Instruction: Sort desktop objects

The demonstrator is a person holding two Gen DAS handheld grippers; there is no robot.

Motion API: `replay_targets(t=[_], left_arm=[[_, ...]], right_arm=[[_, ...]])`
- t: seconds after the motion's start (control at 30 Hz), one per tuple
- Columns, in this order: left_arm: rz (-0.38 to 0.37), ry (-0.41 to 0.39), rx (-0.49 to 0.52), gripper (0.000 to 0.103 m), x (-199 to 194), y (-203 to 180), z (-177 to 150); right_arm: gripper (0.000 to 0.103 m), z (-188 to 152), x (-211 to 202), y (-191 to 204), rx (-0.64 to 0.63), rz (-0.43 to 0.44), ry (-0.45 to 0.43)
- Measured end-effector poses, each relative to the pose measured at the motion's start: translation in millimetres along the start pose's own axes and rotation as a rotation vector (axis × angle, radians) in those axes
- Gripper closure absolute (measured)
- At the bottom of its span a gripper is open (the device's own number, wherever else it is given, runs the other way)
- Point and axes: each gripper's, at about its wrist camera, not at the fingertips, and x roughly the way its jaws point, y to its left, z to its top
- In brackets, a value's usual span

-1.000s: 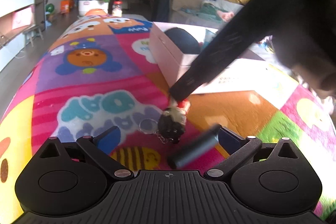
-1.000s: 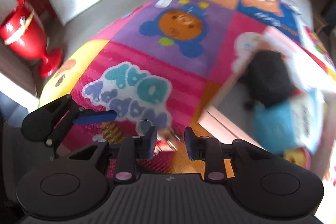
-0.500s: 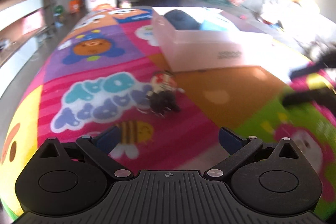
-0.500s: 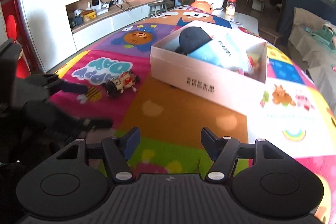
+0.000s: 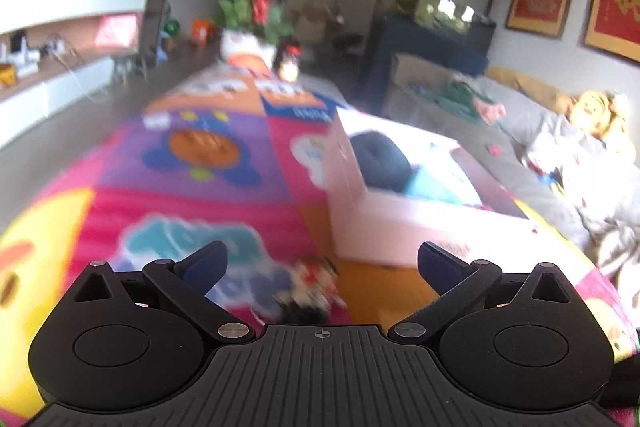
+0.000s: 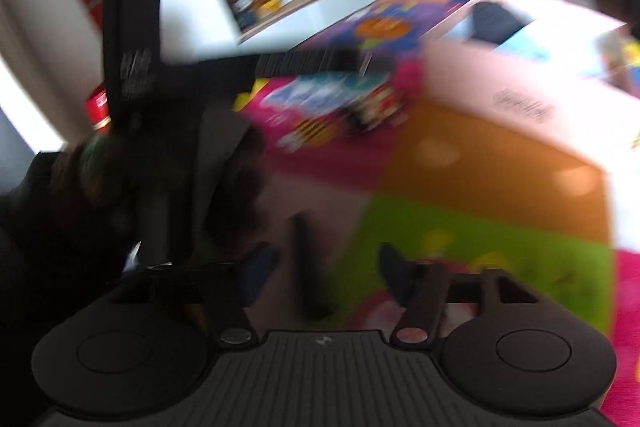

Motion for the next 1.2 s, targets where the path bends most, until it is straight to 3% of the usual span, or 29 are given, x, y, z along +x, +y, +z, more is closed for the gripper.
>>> replay_targets(t=[0.1,0.17,0.2,0.3,0.4,0.53,0.6,0.8,0.93,1.1,1.17,1.2], left_arm=[[0.046,-0.019,0.014,0.000,-6,10,10],[0.065,-0.022,0.016,0.000,-9,17,14],[0.074,-0.024,0.014,0.000,-11,20,15],[0.083,-0.019,0.020,0.000,-14,27,14],[0.083,0.014,0.038,0.000,-11,28,8],[0.051,0.060,0.070,0.000,-5,20,-4],[0.028,0.078,0.101,0.000,-2,13,-9],[-0.011,0.122,0.217,0.000,1,-3,-25],[-0.013,0.133,0.261,0.000,5,-11,-30],[0.014,0.108,0.286,0.000,8,-19,-27],[0.030,0.117,0.318,0.004,11,-22,-26],[0.034,0.127,0.338,0.016,12,-23,-27]], right_arm=[[0.057,-2,12,12,-0.080,-0.048,0.026],[0.069,-5,17,17,-0.129,-0.109,0.032],[0.080,-3,17,18,-0.146,-0.128,0.032],[0.084,3,11,14,-0.176,-0.178,0.045],[0.084,9,10,11,-0.281,-0.325,0.034],[0.083,20,14,2,-0.422,-0.589,-0.047],[0.079,25,13,-9,-0.390,-0.657,-0.071],[0.052,16,-1,-43,-0.161,-0.676,-0.116],[0.025,-1,-9,-61,0.005,-0.642,-0.138],[0.012,-18,-13,-86,0.241,-0.532,-0.199],[0.005,-23,-12,-88,0.279,-0.511,-0.246],[0.002,-25,-11,-88,0.286,-0.508,-0.255]])
